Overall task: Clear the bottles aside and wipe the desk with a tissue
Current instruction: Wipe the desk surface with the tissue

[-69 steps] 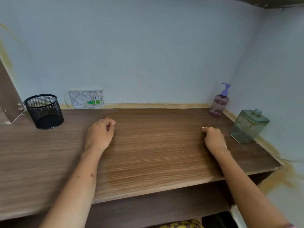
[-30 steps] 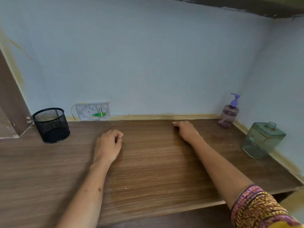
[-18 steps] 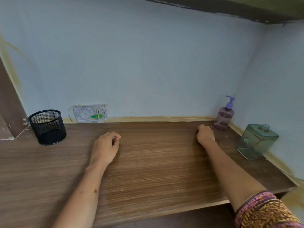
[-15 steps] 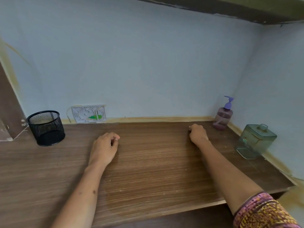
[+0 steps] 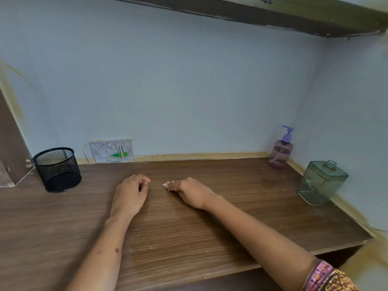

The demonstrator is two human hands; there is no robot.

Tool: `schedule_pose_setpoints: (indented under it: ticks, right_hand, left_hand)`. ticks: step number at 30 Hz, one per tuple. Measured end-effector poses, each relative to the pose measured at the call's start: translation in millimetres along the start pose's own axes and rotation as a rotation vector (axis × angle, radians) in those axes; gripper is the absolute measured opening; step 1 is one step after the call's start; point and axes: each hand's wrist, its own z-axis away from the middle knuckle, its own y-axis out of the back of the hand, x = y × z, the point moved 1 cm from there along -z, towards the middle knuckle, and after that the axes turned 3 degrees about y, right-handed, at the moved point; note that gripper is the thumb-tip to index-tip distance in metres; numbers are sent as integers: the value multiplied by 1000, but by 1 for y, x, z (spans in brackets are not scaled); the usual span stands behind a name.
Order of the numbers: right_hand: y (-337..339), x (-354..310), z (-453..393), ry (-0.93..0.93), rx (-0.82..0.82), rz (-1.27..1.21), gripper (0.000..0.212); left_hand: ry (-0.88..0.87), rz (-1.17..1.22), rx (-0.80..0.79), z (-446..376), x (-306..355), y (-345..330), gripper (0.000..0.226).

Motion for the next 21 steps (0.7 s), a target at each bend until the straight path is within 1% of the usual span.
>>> schedule_pose_setpoints:
  ticks: [3,6,9,12,14,16,18,21]
  right_hand:
    - [8,14,19,-32,28,-40,41]
    - [16,43,40,-144,81,-14,45]
    - [26,82,64,-350,109,55,46]
    - [41,114,92,-613,125,85,47]
    - [51,132,110,-812,154,103,41]
    - [56,143,124,-953,203,114,34]
    - [56,148,128,-1015,247,110,34]
    - [53,149,120,-1027,293,105,30]
  left_hand:
    - [-1,-2,2,1,0,0,17]
    - [-6,-3,4,1,-1,0,17]
    - [-6,-2,-2,0,-1,0,17]
    - [-8,-8,-5,0,-1,-1,18]
    - [-11,-8,-2,0,-1,-1,18]
    - [-9,-13,-6,0,-1,-2,17]
    - [-10,-21,-14,-1,-1,-2,17]
    - [-12,-13,-12,0,-2,-2,17]
